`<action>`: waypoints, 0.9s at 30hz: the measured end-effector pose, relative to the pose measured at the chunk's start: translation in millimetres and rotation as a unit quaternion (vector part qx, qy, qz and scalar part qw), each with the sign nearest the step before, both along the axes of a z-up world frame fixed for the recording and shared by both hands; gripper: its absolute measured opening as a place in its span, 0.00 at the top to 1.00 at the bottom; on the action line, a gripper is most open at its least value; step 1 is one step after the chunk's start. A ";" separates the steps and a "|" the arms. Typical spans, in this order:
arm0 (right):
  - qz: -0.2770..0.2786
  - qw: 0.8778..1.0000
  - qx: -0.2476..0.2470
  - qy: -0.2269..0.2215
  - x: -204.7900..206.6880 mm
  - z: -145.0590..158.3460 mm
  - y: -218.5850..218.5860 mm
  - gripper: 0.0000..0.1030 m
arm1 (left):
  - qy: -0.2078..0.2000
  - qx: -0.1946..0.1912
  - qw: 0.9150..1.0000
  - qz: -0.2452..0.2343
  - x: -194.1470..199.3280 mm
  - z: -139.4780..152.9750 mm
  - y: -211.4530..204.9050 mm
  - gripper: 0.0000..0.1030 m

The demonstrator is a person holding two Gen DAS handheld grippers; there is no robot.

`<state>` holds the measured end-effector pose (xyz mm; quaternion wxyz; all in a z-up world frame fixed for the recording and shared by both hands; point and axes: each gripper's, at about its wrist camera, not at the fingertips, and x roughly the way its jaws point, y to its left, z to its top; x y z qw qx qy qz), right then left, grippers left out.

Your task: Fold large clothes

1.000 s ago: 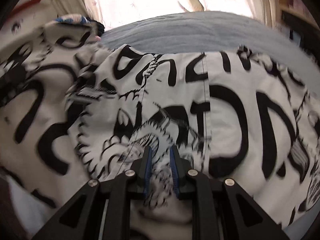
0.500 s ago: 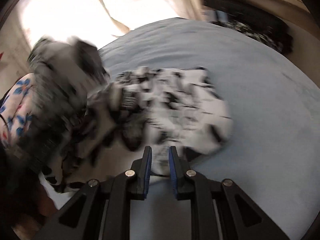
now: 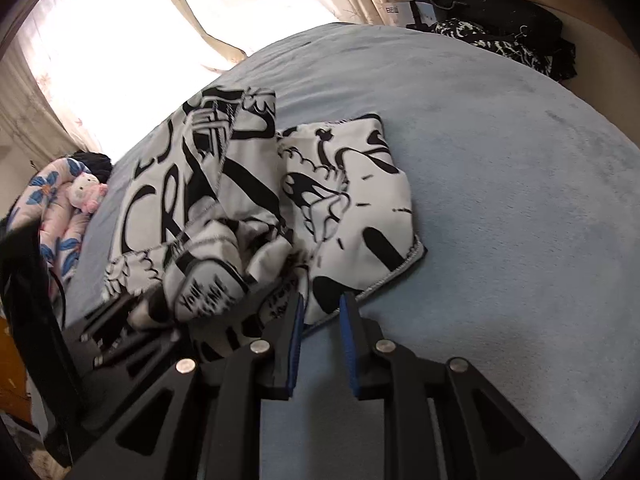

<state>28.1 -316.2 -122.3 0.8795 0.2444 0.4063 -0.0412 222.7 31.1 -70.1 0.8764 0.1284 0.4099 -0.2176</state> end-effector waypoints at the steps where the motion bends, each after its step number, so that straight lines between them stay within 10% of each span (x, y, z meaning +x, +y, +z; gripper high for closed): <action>1: 0.002 1.000 0.003 -0.003 0.0 1.5 -0.3 0.82 | 0.006 -0.008 1.000 0.002 -7.4 0.9 6.1 0.52; 8: 0.008 0.999 0.042 -0.025 -5.5 10.9 -0.1 0.57 | 0.017 -0.031 0.999 -0.010 -41.2 18.2 25.6 0.29; 16: 0.048 0.992 0.115 -0.015 4.1 0.6 15.2 0.35 | 0.006 -0.097 0.994 0.057 -45.5 43.0 85.7 0.28; 27: 0.059 0.991 0.120 0.017 47.5 -14.8 30.4 0.34 | 0.022 -0.085 0.983 0.163 -12.1 24.5 126.6 0.28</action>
